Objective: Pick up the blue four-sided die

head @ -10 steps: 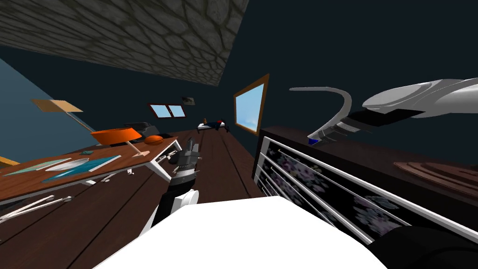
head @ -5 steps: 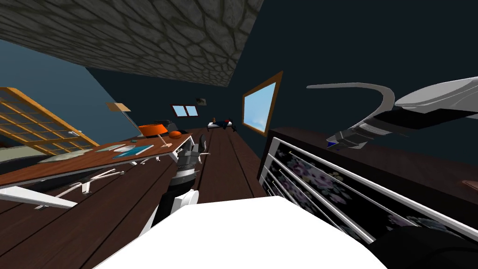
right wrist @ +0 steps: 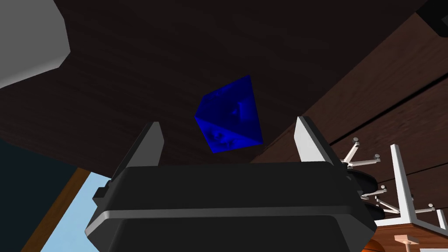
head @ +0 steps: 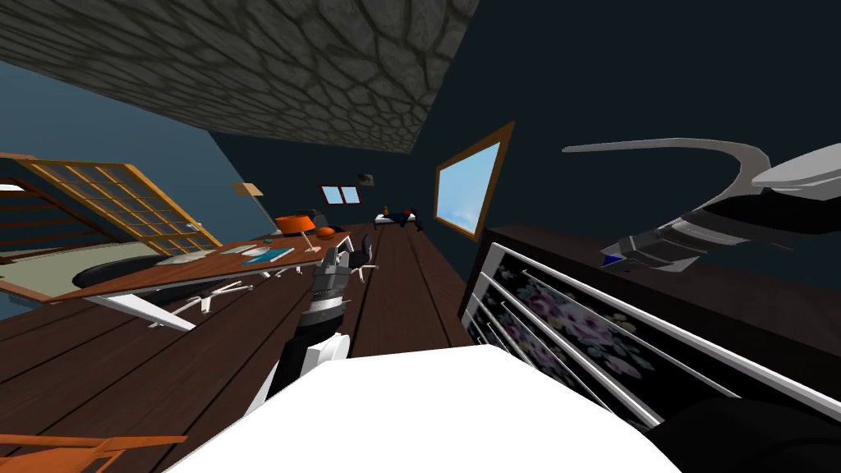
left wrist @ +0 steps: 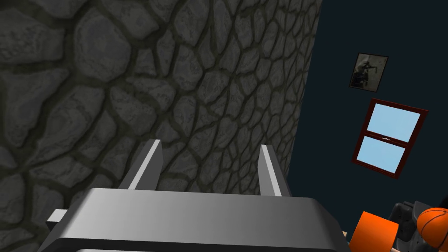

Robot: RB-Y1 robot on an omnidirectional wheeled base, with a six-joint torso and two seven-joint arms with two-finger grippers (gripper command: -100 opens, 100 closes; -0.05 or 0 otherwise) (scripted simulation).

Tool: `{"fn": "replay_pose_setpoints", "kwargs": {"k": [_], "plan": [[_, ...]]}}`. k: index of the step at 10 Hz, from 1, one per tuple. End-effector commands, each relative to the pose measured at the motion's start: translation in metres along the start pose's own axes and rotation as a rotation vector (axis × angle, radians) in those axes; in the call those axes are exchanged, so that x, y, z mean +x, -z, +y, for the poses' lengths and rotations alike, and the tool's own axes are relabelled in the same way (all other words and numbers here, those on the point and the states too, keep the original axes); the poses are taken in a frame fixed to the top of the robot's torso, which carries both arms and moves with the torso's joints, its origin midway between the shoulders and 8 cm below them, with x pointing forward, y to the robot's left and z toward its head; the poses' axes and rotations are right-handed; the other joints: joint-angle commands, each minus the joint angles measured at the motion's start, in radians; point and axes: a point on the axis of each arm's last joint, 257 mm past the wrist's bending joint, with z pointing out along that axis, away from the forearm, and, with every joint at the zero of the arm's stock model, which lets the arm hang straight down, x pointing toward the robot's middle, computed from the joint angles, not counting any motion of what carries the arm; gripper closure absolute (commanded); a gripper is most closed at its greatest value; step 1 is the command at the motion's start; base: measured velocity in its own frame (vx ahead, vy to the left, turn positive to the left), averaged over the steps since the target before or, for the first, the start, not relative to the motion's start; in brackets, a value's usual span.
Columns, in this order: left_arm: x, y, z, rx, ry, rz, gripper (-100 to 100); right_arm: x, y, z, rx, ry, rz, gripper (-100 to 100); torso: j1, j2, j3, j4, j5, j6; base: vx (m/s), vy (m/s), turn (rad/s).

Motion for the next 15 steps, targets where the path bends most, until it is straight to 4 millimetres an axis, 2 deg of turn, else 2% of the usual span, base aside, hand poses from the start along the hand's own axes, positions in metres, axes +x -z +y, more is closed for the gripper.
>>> {"fn": "replay_pose_setpoints", "kwargs": {"k": [1,2,6,7,8,10,11,12,15], "plan": [[0.0,0.0,0.0,0.0,0.0,0.0,0,0.0,0.0,0.0,0.0,0.0,0.0,-100,0.0,0.0,0.0,0.0,0.0,0.0,-0.01,0.009,-0.01],[0.0,0.0,0.0,0.0,0.0,0.0,0,0.002,0.001,0.0,0.001,-0.001,0.003,100,-0.002,-0.001,-0.001,0.0,-0.001,0.0,0.0,0.0,0.0],[0.0,0.0,0.0,0.0,0.0,0.0,0,0.001,0.001,0.0,0.002,0.0,0.003,100,-0.003,-0.002,-0.001,-0.001,-0.001,0.0,0.0,0.0,0.0],[0.0,0.0,0.0,0.0,0.0,0.0,0,0.001,0.001,0.0,0.002,0.0,0.003,0,-0.003,-0.002,-0.001,-0.001,-0.001,0.0,0.0,0.0,0.0],[0.0,0.0,0.0,0.0,0.0,0.0,0,-0.007,-0.01,0.006,-0.026,0.002,0.038,100,-0.003,-0.002,-0.001,-0.001,-0.001,0.0,0.061,-0.086,-0.302],[0.0,0.0,0.0,0.0,0.0,0.0,0,-0.031,-0.012,0.008,-0.034,0.028,-0.013,100,-0.01,-0.003,-0.002,0.0,-0.004,0.004,0.056,-0.06,-0.307],[0.0,0.0,0.0,0.0,0.0,0.0,0,-0.038,-0.017,0.01,-0.038,0.036,0.025,100,-0.008,-0.003,-0.002,-0.001,-0.004,0.001,0.062,-0.065,-0.383],[0.0,0.0,0.0,0.0,0.0,0.0,0,-0.048,-0.024,0.019,-0.07,0.045,0.011,100,-0.011,-0.003,-0.002,0.0,-0.004,0.005,0.069,-0.067,-0.322],[0.0,0.0,0.0,0.0,0.0,0.0,0,-0.067,-0.025,0.022,-0.077,0.069,-0.028,100,-0.009,-0.005,-0.005,-0.004,-0.009,-0.002,0.011,-0.014,0.002]]}}
